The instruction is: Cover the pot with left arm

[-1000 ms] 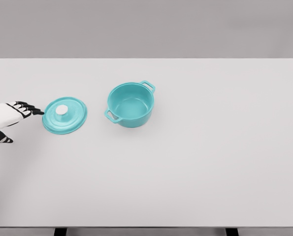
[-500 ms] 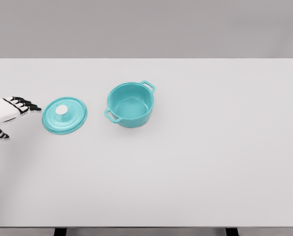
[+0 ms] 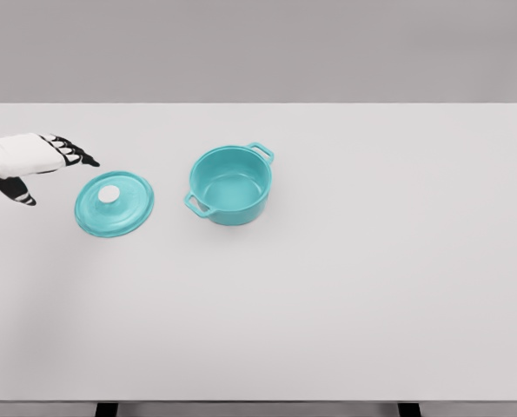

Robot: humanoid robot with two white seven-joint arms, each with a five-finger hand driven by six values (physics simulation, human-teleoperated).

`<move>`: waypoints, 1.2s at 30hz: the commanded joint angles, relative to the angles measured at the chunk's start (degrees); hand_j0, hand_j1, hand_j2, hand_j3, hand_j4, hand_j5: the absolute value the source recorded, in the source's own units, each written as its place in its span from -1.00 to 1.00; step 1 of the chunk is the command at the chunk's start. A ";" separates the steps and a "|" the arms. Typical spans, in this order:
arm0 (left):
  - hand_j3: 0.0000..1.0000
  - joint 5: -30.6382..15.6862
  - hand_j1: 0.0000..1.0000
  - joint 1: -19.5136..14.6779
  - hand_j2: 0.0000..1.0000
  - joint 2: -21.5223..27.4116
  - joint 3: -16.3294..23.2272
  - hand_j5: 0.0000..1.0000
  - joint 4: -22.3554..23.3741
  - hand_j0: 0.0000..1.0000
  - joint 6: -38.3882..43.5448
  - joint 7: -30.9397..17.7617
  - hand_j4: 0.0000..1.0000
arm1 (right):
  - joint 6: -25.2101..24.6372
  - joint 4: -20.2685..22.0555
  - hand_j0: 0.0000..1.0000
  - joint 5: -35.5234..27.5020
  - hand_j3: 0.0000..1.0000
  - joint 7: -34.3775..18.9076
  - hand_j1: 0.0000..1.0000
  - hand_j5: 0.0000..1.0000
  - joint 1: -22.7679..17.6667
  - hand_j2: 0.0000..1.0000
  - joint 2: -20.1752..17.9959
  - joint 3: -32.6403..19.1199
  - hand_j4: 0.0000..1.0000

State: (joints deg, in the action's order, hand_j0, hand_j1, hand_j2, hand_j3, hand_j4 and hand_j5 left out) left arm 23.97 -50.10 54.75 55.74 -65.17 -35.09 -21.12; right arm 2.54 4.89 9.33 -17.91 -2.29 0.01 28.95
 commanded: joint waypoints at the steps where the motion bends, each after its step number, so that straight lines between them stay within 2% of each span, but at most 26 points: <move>1: 1.00 -1.47 1.00 0.00 1.00 -4.56 1.30 1.00 4.52 1.00 0.09 -0.06 1.00 | 0.01 0.03 1.00 -0.01 1.00 -0.02 1.00 1.00 -0.09 1.00 -0.01 -0.04 1.00; 9: 1.00 -1.38 1.00 -3.25 1.00 -6.23 2.08 1.00 6.01 1.00 0.09 -0.32 1.00 | 0.01 0.03 1.00 -0.01 1.00 -0.02 1.00 1.00 -0.09 1.00 -0.01 0.05 1.00; 10: 1.00 -1.38 1.00 -4.04 1.00 -8.96 3.49 1.00 6.19 1.00 0.09 -1.99 1.00 | 0.01 0.03 1.00 -0.01 1.00 -0.02 1.00 1.00 0.00 1.00 -0.01 -0.04 1.00; 13: 1.00 -1.47 1.00 -4.31 1.00 -11.24 3.49 1.00 6.10 1.00 0.09 -7.18 1.00 | 0.01 0.03 1.00 -0.01 1.00 -0.02 1.00 1.00 -0.09 1.00 -0.01 -0.04 1.00; 17: 1.00 -1.64 1.00 -4.66 1.00 -9.49 3.49 1.00 5.40 1.00 0.09 -7.18 1.00 | 0.01 0.03 1.00 -0.01 1.00 -0.02 1.00 1.00 0.00 1.00 -0.01 -0.04 1.00; 20: 1.00 -4.10 1.00 -5.19 1.00 -8.08 3.49 1.00 5.22 1.00 0.09 -7.18 1.00 | 0.01 0.03 1.00 -0.01 1.00 -0.02 1.00 1.00 -0.09 1.00 -0.01 0.05 1.00; 25: 1.00 -4.54 1.00 -5.80 1.00 -8.08 3.49 1.00 4.96 1.00 0.09 -7.09 1.00 | 0.01 0.03 1.00 -0.01 1.00 -0.02 1.00 1.00 -0.09 1.00 -0.01 0.05 1.00; 29: 1.00 -7.09 1.00 -5.80 1.00 -6.94 3.58 1.00 2.59 1.00 0.09 -7.09 1.00 | 0.01 0.03 1.00 -0.01 1.00 -0.02 1.00 1.00 -0.09 1.00 -0.01 -0.04 1.00; 31: 0.94 -7.09 0.94 -5.63 0.94 -6.85 3.67 0.94 2.41 0.94 0.09 -7.09 0.94 | 0.01 0.03 1.00 -0.01 1.00 -0.02 1.00 1.00 0.00 1.00 -0.01 0.05 1.00; 32: 0.85 -7.09 0.85 -5.63 0.85 -6.85 3.67 0.85 2.41 0.85 0.09 -7.09 0.85 | 0.01 0.03 1.00 -0.01 1.00 -0.02 1.00 1.00 -0.09 1.00 -0.01 -0.04 1.00; 36: 0.80 -7.18 0.80 -5.36 0.80 -6.85 3.67 0.80 2.41 0.80 0.09 -7.09 0.80 | 0.01 0.03 1.00 -0.01 1.00 -0.02 1.00 1.00 0.00 1.00 -0.01 -0.04 1.00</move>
State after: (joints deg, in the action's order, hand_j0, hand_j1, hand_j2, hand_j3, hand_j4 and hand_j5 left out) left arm 17.20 -55.46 47.80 59.52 -62.70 -35.12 -28.23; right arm 2.54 4.91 9.33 -17.91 -2.37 0.01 28.94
